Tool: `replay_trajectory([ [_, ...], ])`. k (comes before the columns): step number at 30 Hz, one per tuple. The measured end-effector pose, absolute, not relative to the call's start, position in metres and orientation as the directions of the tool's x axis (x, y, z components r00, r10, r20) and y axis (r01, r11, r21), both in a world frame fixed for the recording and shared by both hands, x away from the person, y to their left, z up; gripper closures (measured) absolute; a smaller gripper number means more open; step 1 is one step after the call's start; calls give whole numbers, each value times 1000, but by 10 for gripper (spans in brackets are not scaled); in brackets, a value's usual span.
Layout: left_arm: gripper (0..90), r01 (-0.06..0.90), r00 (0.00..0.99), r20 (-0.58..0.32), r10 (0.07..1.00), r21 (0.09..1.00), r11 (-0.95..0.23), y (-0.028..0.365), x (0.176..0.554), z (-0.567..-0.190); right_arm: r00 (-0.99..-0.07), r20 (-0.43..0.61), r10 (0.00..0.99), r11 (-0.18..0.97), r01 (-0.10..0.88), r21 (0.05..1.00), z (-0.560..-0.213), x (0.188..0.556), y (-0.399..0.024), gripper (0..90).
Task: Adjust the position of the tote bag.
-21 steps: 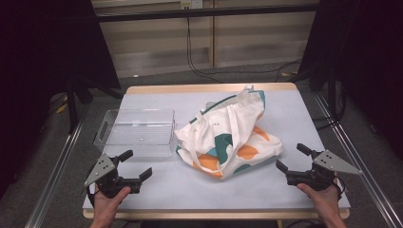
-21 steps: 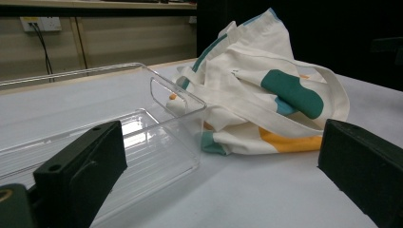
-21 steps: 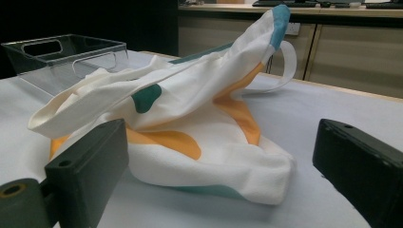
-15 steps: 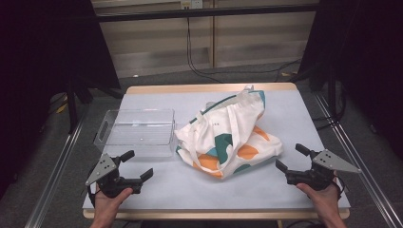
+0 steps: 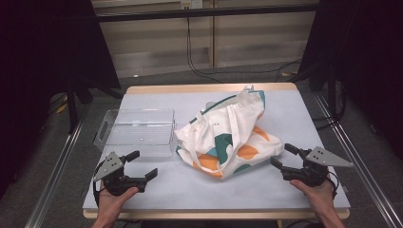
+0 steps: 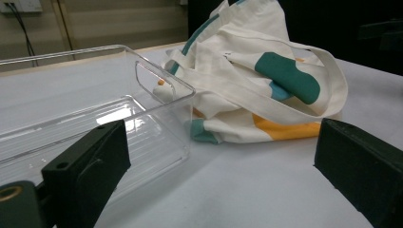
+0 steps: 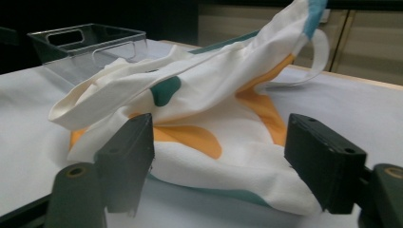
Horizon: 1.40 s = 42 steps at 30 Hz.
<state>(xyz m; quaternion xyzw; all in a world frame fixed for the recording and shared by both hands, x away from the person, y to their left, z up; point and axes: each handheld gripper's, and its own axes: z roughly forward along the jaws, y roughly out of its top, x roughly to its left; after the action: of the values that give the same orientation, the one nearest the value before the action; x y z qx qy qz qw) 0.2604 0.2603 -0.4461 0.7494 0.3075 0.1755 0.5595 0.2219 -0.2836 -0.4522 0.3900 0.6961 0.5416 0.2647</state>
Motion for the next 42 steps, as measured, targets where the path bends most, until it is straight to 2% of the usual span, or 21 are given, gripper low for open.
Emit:
replay_trajectory([
  [4,52,262,754,-80,652,947,-187,258,258,-447,-598,73,798,126,284,951,-450,226,-279,353],
  [18,62,262,790,-88,607,943,-204,254,255,-446,-693,119,711,181,345,921,-440,242,-259,514],
  [37,79,263,779,-86,622,944,-200,253,258,-447,-757,146,637,202,347,916,-418,303,-226,482],
  [42,79,257,783,-77,617,943,-209,252,258,-446,-756,147,638,222,364,905,-416,318,-222,504],
])
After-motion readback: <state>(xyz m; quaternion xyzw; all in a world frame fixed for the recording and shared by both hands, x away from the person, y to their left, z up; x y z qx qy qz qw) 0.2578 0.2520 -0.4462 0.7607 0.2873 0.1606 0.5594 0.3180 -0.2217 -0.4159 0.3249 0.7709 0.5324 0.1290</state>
